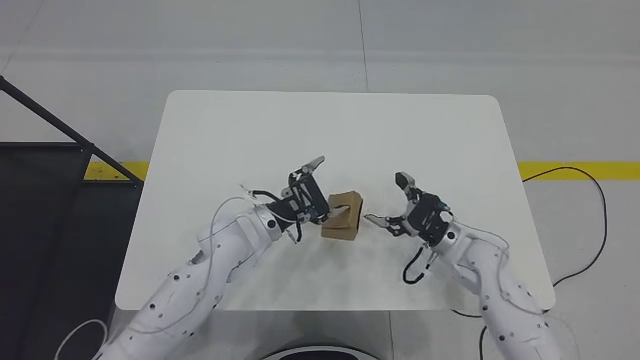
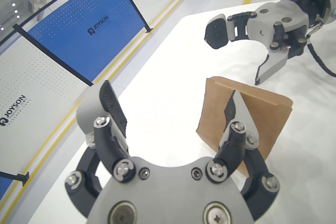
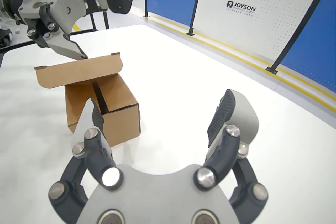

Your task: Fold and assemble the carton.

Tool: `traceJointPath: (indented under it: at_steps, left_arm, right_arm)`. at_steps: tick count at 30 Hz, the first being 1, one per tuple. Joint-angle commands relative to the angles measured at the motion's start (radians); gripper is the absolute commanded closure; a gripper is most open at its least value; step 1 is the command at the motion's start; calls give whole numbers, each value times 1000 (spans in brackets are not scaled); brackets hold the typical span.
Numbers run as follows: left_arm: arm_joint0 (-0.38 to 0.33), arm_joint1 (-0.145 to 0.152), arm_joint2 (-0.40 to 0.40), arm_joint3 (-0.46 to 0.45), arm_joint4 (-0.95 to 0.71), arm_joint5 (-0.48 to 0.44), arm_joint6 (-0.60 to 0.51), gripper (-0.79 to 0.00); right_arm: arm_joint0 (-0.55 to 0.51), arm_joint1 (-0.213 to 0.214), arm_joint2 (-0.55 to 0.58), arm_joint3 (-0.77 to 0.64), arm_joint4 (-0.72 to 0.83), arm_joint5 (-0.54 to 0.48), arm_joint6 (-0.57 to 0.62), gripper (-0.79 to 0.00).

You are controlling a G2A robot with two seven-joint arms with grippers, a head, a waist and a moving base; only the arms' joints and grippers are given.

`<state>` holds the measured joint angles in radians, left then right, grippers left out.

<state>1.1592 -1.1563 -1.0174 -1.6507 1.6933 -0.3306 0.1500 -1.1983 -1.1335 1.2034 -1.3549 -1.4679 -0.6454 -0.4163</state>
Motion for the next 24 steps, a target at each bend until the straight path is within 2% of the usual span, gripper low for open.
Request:
traceJointPath:
  at_steps: [1,11,24]
  left_arm:
    - [-5,-2,3,6,1,0,1,-785]
    - [-8,-7,1,22,3,-6,3,-785]
    - [-18,-16,13,31,10,-17,0,-785]
  right_arm:
    - [14,-5,-20,27,10,-4,22,-785]
    - [21,-13,-25,93,56,50,-6,-785]
    - [65,-30,-92,135,53,23,-2,-785]
